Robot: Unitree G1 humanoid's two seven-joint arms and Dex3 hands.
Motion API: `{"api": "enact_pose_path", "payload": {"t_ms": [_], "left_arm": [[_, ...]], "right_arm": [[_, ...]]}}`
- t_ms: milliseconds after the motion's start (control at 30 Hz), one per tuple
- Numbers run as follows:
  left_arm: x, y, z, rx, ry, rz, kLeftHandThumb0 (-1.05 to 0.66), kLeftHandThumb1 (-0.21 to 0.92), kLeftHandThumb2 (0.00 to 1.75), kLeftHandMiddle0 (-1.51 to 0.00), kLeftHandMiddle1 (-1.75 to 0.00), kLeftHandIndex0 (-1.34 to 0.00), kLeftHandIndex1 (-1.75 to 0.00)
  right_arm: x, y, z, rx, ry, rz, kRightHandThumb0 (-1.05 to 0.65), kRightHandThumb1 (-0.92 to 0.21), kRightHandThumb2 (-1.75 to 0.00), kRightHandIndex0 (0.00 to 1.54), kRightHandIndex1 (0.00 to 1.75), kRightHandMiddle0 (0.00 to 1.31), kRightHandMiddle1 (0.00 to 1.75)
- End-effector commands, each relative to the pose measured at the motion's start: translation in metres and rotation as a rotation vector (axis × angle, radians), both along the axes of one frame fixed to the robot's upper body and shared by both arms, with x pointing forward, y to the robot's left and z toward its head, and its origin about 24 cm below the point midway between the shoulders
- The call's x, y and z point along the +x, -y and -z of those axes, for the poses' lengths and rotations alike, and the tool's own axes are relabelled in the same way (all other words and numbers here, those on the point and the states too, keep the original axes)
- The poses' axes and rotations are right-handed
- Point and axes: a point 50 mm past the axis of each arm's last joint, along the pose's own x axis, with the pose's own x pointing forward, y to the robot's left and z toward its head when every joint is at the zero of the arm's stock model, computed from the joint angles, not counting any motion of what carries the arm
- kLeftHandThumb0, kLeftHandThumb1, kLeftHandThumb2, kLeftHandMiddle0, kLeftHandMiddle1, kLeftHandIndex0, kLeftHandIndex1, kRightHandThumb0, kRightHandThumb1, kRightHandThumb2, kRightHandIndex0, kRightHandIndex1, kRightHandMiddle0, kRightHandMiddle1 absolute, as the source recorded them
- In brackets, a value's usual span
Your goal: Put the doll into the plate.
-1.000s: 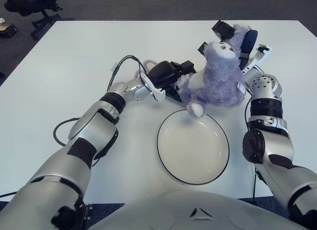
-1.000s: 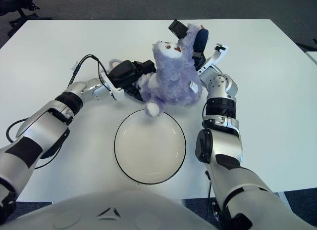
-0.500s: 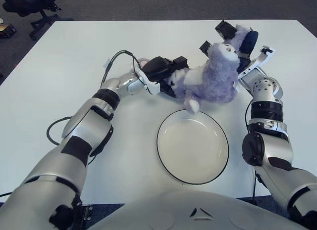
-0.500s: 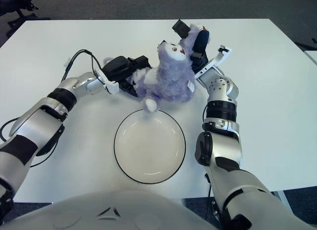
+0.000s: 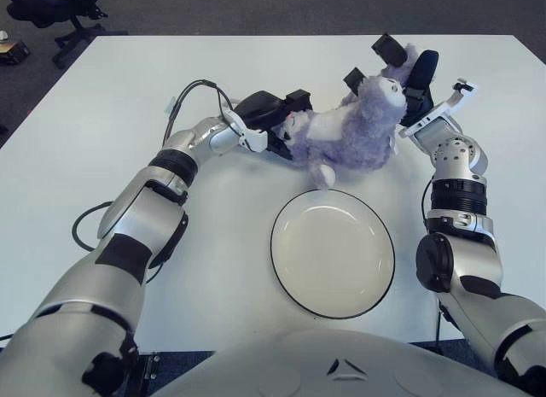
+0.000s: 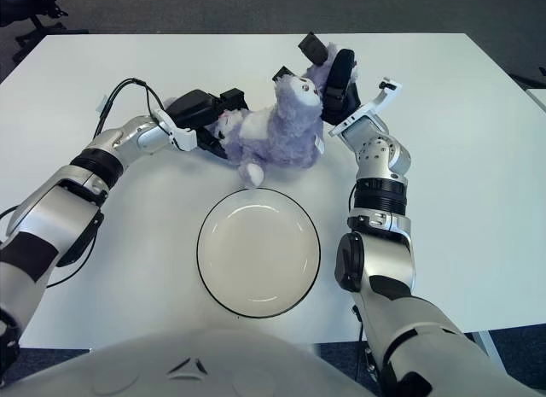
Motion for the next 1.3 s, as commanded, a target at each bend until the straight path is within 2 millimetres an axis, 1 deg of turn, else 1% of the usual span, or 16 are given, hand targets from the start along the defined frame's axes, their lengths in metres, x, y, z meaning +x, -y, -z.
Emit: {"api": "enact_pose_path", "payload": {"t_ms": [0,133,367,567,700,1133,1167,1200,1267], "left_arm": [[0.004,-0.021,-0.007,0.015,0.006,-0.065,-0.10,0.90,0.14,-0.86,-1.75,-0.65,-1.75],[0.002,-0.030,-0.023,0.019,0.037,-0.056,-0.12,0.90,0.15,-0.86,-1.75,-0.67,-1.75],[-0.011,-0.039,-0.039,-0.002,0.046,-0.029,-0.14,0.89,0.16,-0.88,-1.75,-0.70,-1.75],[-0.019,-0.041,-0.041,-0.054,0.048,0.001,-0.15,0.87,0.18,-0.90,-1.75,-0.72,-1.75],[-0.031,-0.043,-0.045,-0.123,0.072,0.086,-0.16,0.86,0.19,-0.91,-1.75,-0.73,-1.75],[-0.043,-0.049,-0.053,-0.171,0.034,0.144,-0.16,0.84,0.23,-0.94,-1.75,-0.76,-1.75],[-0.045,-0.050,-0.055,-0.177,0.022,0.148,-0.16,0.83,0.25,-0.94,-1.75,-0.76,-1.75],[-0.047,-0.052,-0.056,-0.186,0.009,0.154,-0.16,0.78,0.35,-0.95,-1.75,-0.77,-1.75],[-0.050,-0.055,-0.058,-0.200,-0.013,0.164,-0.16,0.73,0.44,-0.96,-1.75,-0.78,-1.75]], "right_arm": [[-0.003,0.008,-0.001,-0.051,0.031,0.066,-0.22,-0.68,-0.68,0.93,1.75,0.71,1.75],[-0.004,0.007,0.004,-0.114,0.046,0.108,-0.25,-0.77,-0.53,0.93,1.75,0.71,1.75],[-0.004,0.005,0.007,-0.161,0.025,0.137,-0.24,-0.83,-0.42,0.94,1.75,0.71,1.75],[-0.004,0.004,0.007,-0.180,-0.001,0.150,-0.22,-0.84,-0.39,0.93,1.75,0.70,1.75],[-0.004,0.002,0.007,-0.183,-0.010,0.151,-0.21,-0.85,-0.37,0.93,1.75,0.68,1.75],[-0.009,0.000,0.008,-0.210,-0.006,0.154,-0.20,-0.84,-0.34,0.92,1.75,0.66,1.75],[-0.011,0.000,0.008,-0.221,-0.003,0.156,-0.20,-0.84,-0.33,0.92,1.75,0.66,1.75],[-0.012,-0.001,0.008,-0.232,-0.001,0.159,-0.19,-0.83,-0.33,0.92,1.75,0.66,1.75],[-0.015,-0.001,0.008,-0.252,0.004,0.168,-0.19,-0.83,-0.33,0.93,1.75,0.66,1.75]]}}
